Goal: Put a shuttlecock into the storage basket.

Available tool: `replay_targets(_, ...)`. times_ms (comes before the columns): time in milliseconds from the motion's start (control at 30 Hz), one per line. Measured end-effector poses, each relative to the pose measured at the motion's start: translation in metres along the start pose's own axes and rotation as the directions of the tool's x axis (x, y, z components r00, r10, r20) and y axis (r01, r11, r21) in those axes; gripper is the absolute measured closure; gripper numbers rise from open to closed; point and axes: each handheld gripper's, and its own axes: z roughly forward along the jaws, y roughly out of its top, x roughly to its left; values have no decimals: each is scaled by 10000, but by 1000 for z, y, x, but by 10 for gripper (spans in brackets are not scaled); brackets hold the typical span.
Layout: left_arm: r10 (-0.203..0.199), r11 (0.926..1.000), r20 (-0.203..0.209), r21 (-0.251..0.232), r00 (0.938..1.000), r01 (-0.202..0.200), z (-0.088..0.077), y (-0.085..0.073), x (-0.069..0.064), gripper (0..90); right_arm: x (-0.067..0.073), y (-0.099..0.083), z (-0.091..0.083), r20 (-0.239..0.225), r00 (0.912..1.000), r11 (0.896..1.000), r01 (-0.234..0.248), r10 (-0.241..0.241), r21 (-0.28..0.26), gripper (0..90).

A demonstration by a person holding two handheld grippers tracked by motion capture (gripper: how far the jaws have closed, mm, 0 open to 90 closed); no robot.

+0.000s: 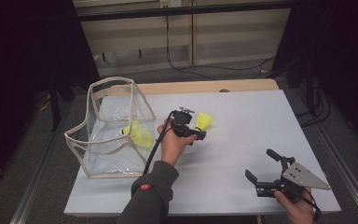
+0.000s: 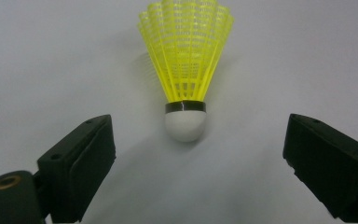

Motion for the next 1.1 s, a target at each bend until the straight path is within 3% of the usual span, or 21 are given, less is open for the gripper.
replay_targets(467,61,9999,-77,-115,10000,-61,6,1,4,214,0,0,0,-9,10000,10000,-41,41,-8,12)
replay_targets(667,398,9991,-239,-123,9989,-401,13,0,4,297,0,0,0,4,10000,10000,-40,40,-5,12)
replay_targets(1100,427,9989,-219,-171,9988,-431,28,-2,2,435,0,0,0,8,10000,10000,-24,24,-5,12)
